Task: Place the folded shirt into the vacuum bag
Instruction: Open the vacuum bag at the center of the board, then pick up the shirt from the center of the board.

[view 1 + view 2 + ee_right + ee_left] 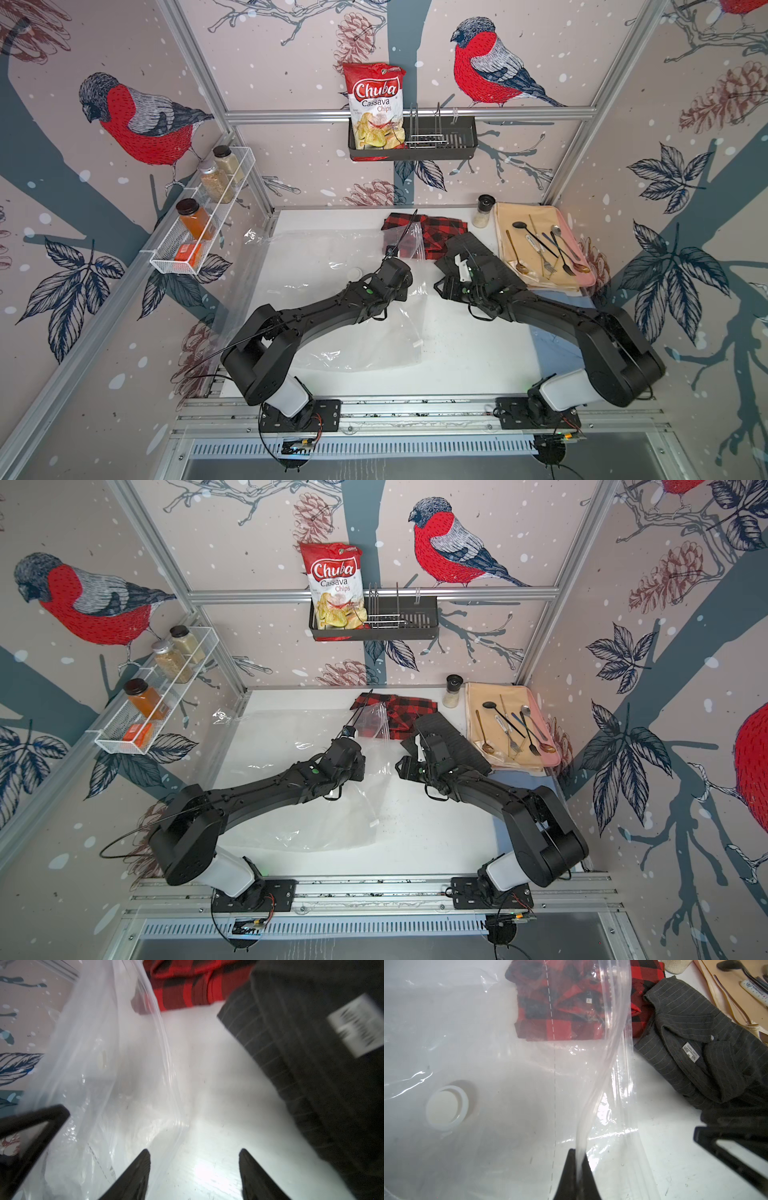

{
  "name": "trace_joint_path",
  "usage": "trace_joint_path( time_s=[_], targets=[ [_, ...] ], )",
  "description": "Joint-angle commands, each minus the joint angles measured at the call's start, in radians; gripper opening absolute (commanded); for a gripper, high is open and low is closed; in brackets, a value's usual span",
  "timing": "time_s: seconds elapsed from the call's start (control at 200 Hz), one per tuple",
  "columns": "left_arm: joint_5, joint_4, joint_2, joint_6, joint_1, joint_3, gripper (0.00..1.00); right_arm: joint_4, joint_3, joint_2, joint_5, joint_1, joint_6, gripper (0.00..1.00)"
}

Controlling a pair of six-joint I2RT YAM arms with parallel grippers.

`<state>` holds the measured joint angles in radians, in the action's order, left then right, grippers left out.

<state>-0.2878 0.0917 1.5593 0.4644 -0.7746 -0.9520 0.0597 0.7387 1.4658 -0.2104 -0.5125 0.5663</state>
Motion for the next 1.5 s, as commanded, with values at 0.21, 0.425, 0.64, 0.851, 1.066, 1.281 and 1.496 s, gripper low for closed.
trace_joint_path(
  time_s=[0.21,0.425,0.64,0.851,1.066,1.281,1.496],
  targets=[
    [0.086,-0.036,0.057,-0.021,0.009,-0.041,0.0,-0.177,0.24,0.122,0.157,0.097,-0.186,0.67],
    [0.132,-0.052,0.08,0.001,0.009,-0.041,0.0,-0.238,0.397,0.283,0.276,0.078,-0.317,0.65],
    [0.17,-0.066,0.105,0.019,0.009,-0.041,0.0,-0.253,0.476,0.4,0.423,0.017,-0.43,0.63],
    [0.17,-0.069,0.124,0.029,0.017,-0.036,0.0,-0.25,0.525,0.499,0.422,0.003,-0.43,0.64],
    [0.164,-0.072,0.11,0.031,0.026,-0.022,0.0,-0.228,0.626,0.621,0.269,0.055,-0.372,0.64],
    [0.171,-0.072,0.114,0.027,0.035,-0.031,0.0,-0.234,0.766,0.73,0.17,0.073,-0.33,0.64],
    [0.186,-0.086,0.147,0.025,0.04,-0.041,0.0,-0.296,0.818,0.723,0.178,0.07,-0.291,0.64]
  ],
)
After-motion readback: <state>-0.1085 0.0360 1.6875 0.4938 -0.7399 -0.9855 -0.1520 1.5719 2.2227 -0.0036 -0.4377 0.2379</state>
